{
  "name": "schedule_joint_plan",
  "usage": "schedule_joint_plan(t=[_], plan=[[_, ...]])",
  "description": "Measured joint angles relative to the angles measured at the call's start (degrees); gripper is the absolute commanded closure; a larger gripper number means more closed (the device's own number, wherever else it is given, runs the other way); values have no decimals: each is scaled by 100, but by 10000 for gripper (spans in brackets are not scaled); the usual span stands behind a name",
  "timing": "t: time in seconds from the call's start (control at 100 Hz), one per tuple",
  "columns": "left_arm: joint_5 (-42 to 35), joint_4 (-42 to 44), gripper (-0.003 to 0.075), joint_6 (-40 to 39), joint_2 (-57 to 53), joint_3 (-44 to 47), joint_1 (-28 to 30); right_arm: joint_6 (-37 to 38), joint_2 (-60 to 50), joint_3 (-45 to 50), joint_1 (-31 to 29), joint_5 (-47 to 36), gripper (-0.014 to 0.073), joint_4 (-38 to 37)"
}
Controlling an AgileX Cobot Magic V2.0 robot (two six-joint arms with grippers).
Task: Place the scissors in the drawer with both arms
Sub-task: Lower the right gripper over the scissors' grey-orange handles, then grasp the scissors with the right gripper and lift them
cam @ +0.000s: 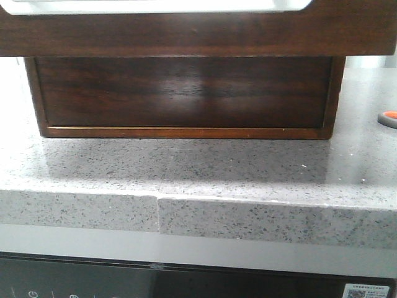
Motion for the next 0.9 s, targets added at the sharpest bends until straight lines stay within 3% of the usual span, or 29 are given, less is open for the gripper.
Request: schedule_joint_plan(t=[0.34,0.9], plan=[[671,394,740,-126,0,-124,0,243,705,-31,0,-674,260,-293],[702,372,740,-175,-48,-124,0,594,1393,-31,-38,-1193,260,-644]])
